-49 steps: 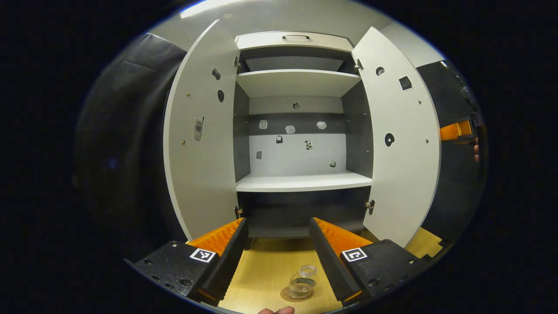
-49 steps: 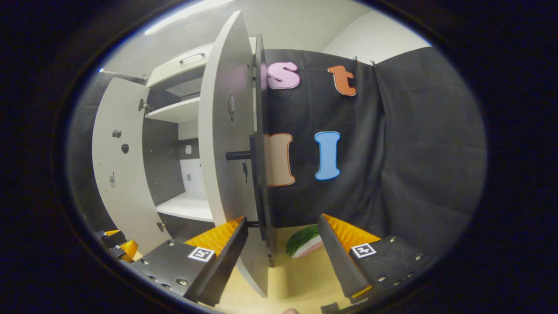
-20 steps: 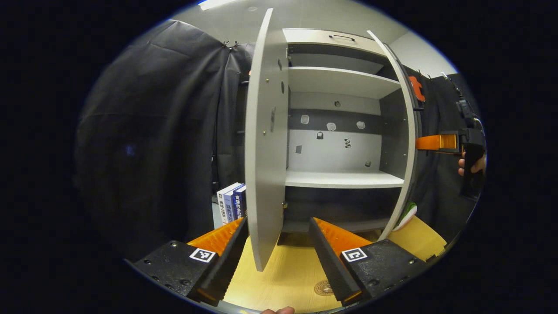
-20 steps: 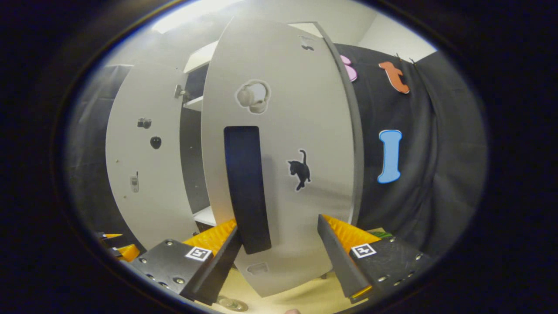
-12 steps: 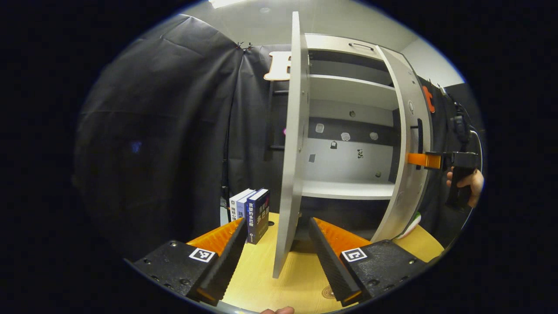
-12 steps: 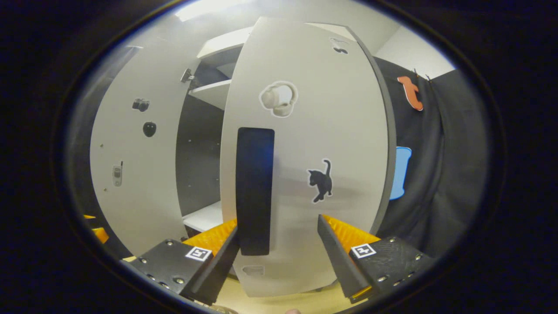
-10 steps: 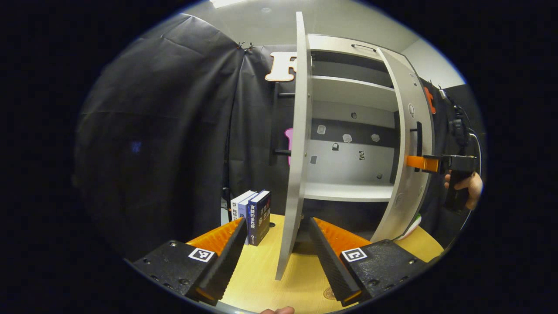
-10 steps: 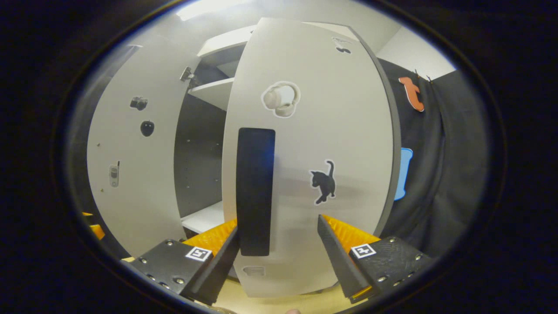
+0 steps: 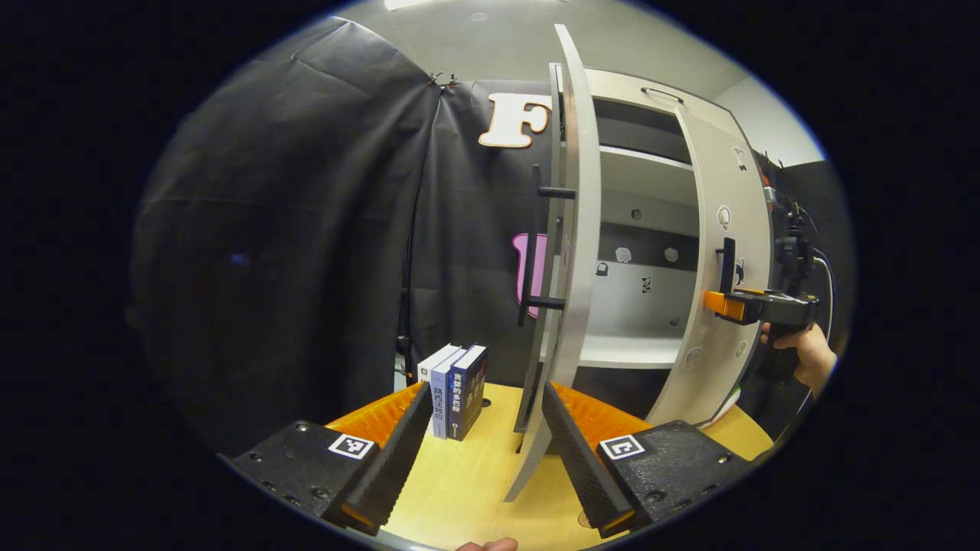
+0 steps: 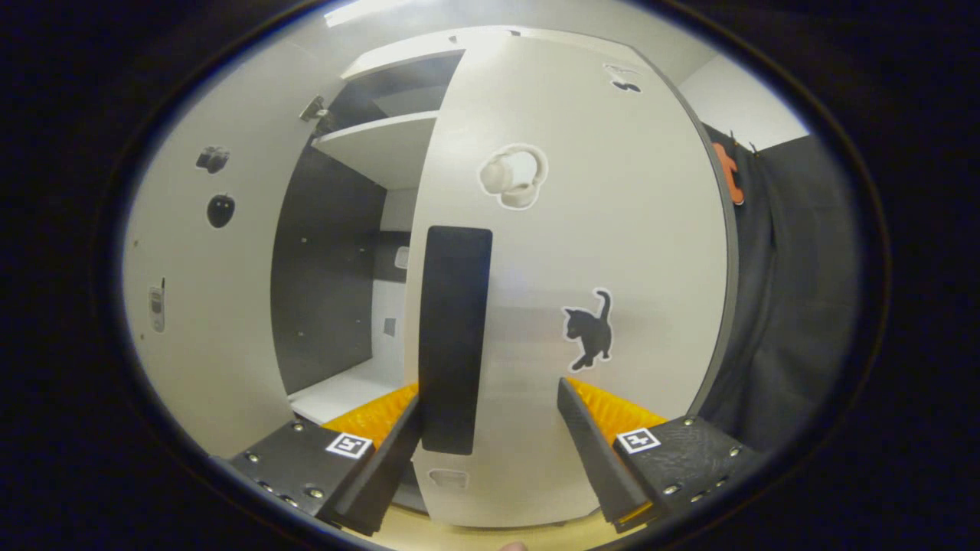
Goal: Grasp the bottle in the cabinet with the left hand and place it on the coaster, then close the right door with the right hand and the left door with the left hand.
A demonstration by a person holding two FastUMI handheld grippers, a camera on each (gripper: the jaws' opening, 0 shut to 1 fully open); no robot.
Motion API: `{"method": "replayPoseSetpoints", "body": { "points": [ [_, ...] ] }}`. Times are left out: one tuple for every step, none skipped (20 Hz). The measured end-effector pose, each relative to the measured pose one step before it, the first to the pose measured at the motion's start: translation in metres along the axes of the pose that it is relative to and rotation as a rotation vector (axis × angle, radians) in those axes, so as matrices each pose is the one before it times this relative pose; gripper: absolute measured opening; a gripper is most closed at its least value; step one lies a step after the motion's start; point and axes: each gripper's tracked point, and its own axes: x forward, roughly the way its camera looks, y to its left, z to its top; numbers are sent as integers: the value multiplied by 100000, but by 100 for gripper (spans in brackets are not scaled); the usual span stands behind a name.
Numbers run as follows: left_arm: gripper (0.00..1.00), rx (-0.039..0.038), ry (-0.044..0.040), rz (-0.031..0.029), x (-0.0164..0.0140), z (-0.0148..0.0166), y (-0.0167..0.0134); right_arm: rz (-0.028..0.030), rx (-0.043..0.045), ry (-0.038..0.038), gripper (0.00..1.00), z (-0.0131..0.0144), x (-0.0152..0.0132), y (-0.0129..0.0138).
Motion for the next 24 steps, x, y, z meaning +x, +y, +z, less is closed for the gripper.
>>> {"method": "replayPoseSetpoints", "body": {
  "points": [
    [88,-220,-367,-405,61,457,374,-1491,210,-177,100,52,215,-102],
    [92,-290,71,-391,-64,281,159,-1407,-17,-22,100,-78,-67,-75],
    [92,-240,144,-655,49,446,212,-1342,87,17,100,11,112,62],
    [92,-303,263,-925,19,400,71,-1302,-78,62,100,-61,233,15],
    [89,203,113,-748,146,363,114,-883,224,-33,97,24,90,22],
    [93,-19,-357,-33,-25,396,231,-812,135,-68,97,-26,62,31],
    [93,256,-635,-549,28,443,84,-860,-71,-72,97,-59,106,10],
    [93,290,-421,-593,141,365,95,-872,-274,-139,97,-4,159,0],
    [93,75,10,-536,69,302,105,-913,9,120,96,-93,54,-110],
    [93,-404,648,-1187,239,44,-52,-601,145,507,100,-112,41,31],
    [93,-749,673,-753,249,134,125,-191,757,1334,97,-93,-153,48],
    [93,-899,556,-1274,487,216,113,936,1451,1319,97,-239,-138,301],
    [93,-723,491,-837,353,230,119,1054,886,1122,100,-176,-102,351],
    [93,-705,-345,-791,458,533,170,791,-225,346,100,-206,-351,258],
    [93,-762,-725,-1244,359,592,-14,225,-905,116,98,-150,-412,178],
    [93,-272,-420,-1518,226,364,-87,479,-913,244,97,-308,-607,103],
    [93,38,-151,-1580,222,254,-200,482,-955,374,100,-296,-481,201],
    [93,451,-373,-1762,148,203,-246,248,-1105,343,100,-243,-564,82],
    [93,626,-233,-1815,166,227,-391,11,-633,249,100,-111,-406,18],
    [93,1543,-514,-1447,155,284,-268,270,-349,31,100,-16,-362,5],
    [93,1715,-533,-593,216,243,-172,179,-23,-11,100,24,-291,23],
    [93,1268,-408,-1040,135,177,-432,15,245,-122,100,-18,-441,-116],
    [93,783,-348,-1730,150,195,-547,292,289,7,100,27,-345,-46],
    [93,442,-274,-1812,130,149,-590,-199,396,273,100,-137,-417,-201]
  ]
}}
